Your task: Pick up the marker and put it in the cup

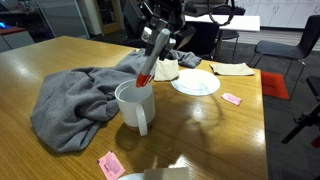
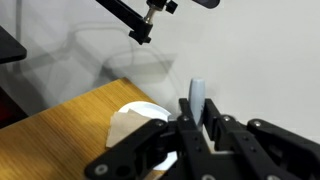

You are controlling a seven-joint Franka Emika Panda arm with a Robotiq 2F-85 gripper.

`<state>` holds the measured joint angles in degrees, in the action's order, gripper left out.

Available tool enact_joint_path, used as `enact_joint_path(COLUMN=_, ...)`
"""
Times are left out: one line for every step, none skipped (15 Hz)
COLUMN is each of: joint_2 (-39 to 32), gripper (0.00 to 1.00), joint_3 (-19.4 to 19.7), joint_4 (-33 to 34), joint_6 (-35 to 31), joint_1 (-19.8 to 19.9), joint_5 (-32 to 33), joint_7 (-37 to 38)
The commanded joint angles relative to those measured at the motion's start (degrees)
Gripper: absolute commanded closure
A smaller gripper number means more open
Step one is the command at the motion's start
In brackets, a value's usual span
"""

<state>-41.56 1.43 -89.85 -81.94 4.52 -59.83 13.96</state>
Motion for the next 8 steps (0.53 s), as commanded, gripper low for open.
enact_joint_path(joint_2=0.60, gripper=0.95, joint_3=0.42, joint_4=-0.93, joint_6=-2.23, joint_1=-0.14, joint_5=-4.02, joint_7=3.17)
enact_joint_path(joint_2=0.68, gripper=0.95, joint_3=0.49, joint_4=-1.09, joint_6=-2.75, joint_1=-0.15, joint_5=-4.98, joint_7=4.20)
enact_joint_path(joint_2=0.62, gripper=0.95, joint_3=0.55, joint_4=-1.10, joint_6=-3.05, joint_1=-0.14, joint_5=-5.79, joint_7=4.99)
enact_joint_path(joint_2=0.52, gripper=0.95, joint_3=0.60, joint_4=-1.09, joint_6=-3.28, joint_1=-0.14, joint_5=-6.55, joint_7=6.13)
enact_joint_path(joint_2=0.46, gripper=0.95, joint_3=0.71, joint_4=-1.12, joint_6=-3.50, joint_1=-0.15, joint_5=-7.29, joint_7=7.78)
enact_joint_path(joint_2=0.26, gripper=0.95, joint_3=0.67, joint_4=-1.02, joint_6=-3.27, joint_1=-0.05, joint_5=-7.92, joint_7=9.07)
enact_joint_path(joint_2=0.22, gripper=0.95, joint_3=0.72, joint_4=-1.03, joint_6=-3.16, joint_1=-0.01, joint_5=-8.48, joint_7=10.45)
enact_joint_path(joint_2=0.11, gripper=0.95, joint_3=0.75, joint_4=-0.97, joint_6=-2.98, joint_1=0.02, joint_5=-8.93, joint_7=11.46)
